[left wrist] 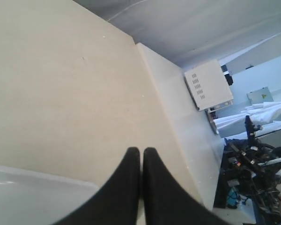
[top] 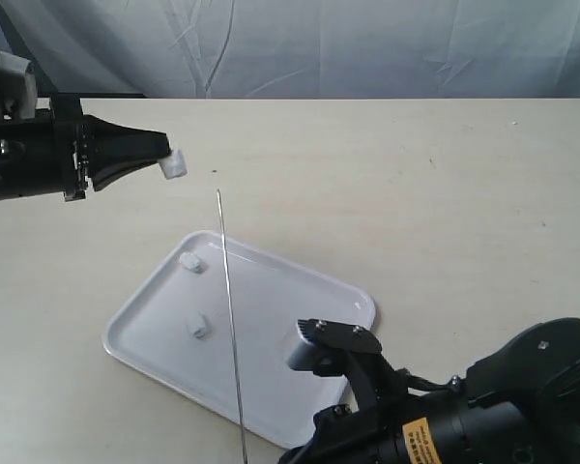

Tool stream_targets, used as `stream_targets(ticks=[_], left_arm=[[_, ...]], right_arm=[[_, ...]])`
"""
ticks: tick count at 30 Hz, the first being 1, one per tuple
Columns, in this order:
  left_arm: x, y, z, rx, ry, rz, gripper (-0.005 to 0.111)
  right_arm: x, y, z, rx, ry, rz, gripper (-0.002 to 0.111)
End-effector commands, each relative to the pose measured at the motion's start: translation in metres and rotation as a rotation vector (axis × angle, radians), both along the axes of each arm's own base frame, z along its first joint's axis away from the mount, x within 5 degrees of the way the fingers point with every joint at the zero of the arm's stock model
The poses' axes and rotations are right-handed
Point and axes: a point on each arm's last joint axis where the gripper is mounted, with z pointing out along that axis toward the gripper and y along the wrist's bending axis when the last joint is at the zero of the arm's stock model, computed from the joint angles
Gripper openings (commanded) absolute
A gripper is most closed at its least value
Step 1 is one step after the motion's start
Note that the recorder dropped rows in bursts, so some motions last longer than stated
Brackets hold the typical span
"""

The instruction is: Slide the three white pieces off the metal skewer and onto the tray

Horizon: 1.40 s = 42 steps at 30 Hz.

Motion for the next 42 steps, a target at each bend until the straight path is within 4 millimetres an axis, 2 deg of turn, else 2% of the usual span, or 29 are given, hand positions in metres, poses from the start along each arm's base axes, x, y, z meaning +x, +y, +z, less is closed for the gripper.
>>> stream_targets(ticks=[1, 4, 8, 9, 13, 16, 19, 22, 25, 31, 36, 39, 42], left_arm=[[-0.006, -0.001, -0.015, 0.206, 0.027, -0.064, 0.000], [-0.016, -0.016, -0.035, 0.371, 0.083, -0.095, 0.000], [-0.022, -0.034, -0.050, 0.498, 0.097, -0.096, 0.000], [-0.023, -0.037, -0.053, 0.499, 0.106, -0.106, 0.000], [-0.022, -0.044, -0.087, 0.508, 0.210, -0.145, 0.001], [-0.022, -0.045, -0.103, 0.504, 0.254, -0.148, 0.008], [-0.021, -0.047, -0.109, 0.470, 0.253, -0.161, 0.019], [-0.020, -0.049, -0.107, 0.441, 0.217, -0.160, 0.030], [-0.019, -0.052, -0.101, 0.376, 0.192, -0.170, 0.035], [-0.016, -0.050, -0.080, 0.254, 0.116, -0.203, 0.035], [-0.015, -0.036, -0.063, 0.305, 0.060, -0.180, 0.035], [-0.019, -0.033, -0.045, 0.309, 0.008, -0.194, 0.035], [-0.031, -0.035, -0.025, 0.281, -0.080, -0.292, 0.035]], right_arm=[[0.000, 0.000, 0.001, 0.005, 0.005, -0.006, -0.001], [0.001, 0.000, 0.001, 0.005, 0.006, -0.010, -0.001], [0.001, 0.000, 0.001, 0.005, 0.006, -0.010, -0.001], [0.001, 0.000, 0.001, 0.005, 0.006, -0.010, -0.001], [0.000, 0.000, 0.002, 0.007, 0.008, -0.008, -0.001], [0.001, 0.001, 0.002, 0.009, 0.012, -0.013, -0.001], [0.001, 0.001, 0.002, 0.009, 0.012, -0.013, -0.001], [0.002, 0.000, 0.001, 0.002, 0.005, -0.020, -0.001], [0.006, -0.001, 0.000, -0.023, -0.021, -0.052, -0.001], [0.022, 0.008, 0.010, -0.045, -0.137, -0.097, -0.001], [0.042, 0.017, 0.021, -0.056, -0.236, -0.144, -0.001], [0.062, 0.014, 0.015, -0.086, -0.236, -0.191, -0.001], [0.077, 0.009, 0.005, -0.114, -0.215, -0.211, -0.001]])
